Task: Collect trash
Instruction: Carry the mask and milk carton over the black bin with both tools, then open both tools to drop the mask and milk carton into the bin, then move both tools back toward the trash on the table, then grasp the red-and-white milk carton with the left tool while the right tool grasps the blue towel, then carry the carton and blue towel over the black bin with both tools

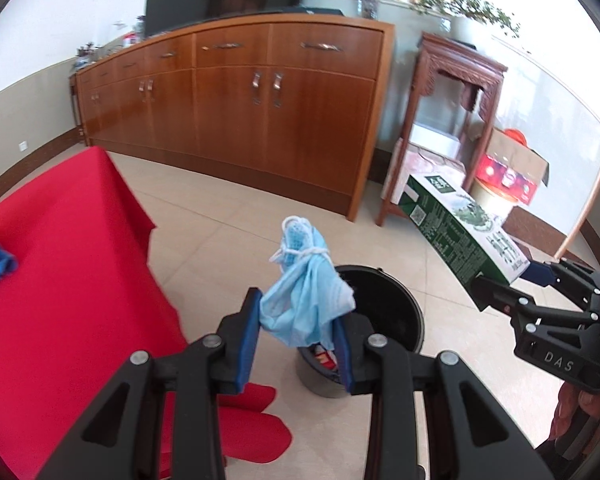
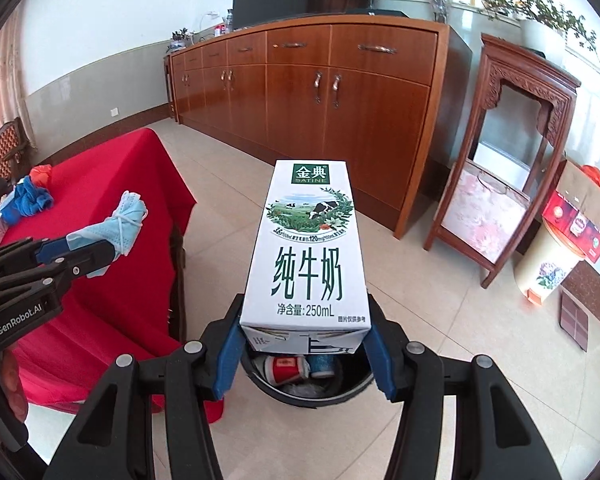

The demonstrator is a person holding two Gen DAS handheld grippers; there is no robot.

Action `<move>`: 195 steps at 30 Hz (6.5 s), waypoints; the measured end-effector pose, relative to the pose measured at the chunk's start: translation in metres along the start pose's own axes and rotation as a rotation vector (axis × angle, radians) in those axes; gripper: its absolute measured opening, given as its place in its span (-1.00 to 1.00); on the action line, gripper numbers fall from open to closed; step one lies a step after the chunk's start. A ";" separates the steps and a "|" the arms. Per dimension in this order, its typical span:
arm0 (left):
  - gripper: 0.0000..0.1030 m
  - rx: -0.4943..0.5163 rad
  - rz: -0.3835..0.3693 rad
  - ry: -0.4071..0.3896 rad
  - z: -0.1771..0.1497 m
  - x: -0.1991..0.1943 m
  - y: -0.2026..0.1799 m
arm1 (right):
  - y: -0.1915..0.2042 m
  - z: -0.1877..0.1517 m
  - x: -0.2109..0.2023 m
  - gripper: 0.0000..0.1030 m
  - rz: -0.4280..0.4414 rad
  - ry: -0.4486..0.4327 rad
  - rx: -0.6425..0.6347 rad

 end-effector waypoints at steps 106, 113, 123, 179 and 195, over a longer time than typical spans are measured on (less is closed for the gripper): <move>0.91 -0.459 0.624 -0.151 -0.106 -0.204 0.271 | 0.337 0.061 -0.003 1.00 0.542 -0.027 -0.398; 0.91 -0.469 0.641 -0.106 -0.106 -0.191 0.295 | 0.366 0.073 0.005 1.00 0.539 -0.058 -0.424; 0.74 -0.488 0.611 -0.032 -0.088 -0.152 0.333 | 0.411 0.104 0.062 0.94 0.535 0.008 -0.433; 0.01 -0.487 0.550 -0.013 -0.113 -0.144 0.323 | 0.408 0.075 0.072 -0.62 0.567 0.104 -0.469; 0.01 -0.343 0.427 -0.089 -0.065 -0.140 0.237 | 0.307 0.083 0.023 -0.64 0.478 -0.018 -0.352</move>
Point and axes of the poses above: each gripper's, at about its wrist camera, not at the fingertips, and x roughly the way its jaws point, y to its left, z to its top, the point moved 1 cm from there along x, roughly the way its jaws point
